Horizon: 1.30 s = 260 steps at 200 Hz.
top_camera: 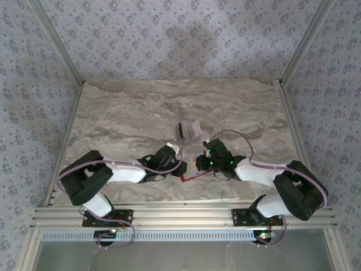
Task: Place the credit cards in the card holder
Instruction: Insert the credit card into the card slot.
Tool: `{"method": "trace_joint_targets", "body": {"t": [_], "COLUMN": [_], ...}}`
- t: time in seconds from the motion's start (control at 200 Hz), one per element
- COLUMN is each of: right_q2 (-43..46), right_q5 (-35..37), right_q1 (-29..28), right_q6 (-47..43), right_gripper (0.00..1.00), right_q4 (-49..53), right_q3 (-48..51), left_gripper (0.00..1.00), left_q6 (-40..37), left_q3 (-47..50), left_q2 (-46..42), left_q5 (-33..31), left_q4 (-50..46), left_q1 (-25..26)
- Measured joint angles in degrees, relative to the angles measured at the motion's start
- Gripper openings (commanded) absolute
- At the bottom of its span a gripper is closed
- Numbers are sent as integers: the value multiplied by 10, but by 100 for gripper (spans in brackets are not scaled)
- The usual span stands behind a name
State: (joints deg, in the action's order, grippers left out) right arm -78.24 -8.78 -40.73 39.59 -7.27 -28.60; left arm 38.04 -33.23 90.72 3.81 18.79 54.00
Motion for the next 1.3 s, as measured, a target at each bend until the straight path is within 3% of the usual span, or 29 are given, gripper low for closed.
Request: {"method": "trace_joint_targets", "body": {"t": [0.535, 1.299], "right_q2": [1, -37], "right_q5": [-1, -89], "right_q1": [8, 44], "right_q6": [12, 20], "right_gripper": [0, 0], "right_q4": [-23, -115], "right_q3": [13, 40], "left_gripper": [18, 16], "left_q6": [2, 6], "left_q3": [27, 28], "left_q2": [-26, 2], "left_q5": [0, -5], "left_q4": [-12, 24], "left_q1": [0, 1]}}
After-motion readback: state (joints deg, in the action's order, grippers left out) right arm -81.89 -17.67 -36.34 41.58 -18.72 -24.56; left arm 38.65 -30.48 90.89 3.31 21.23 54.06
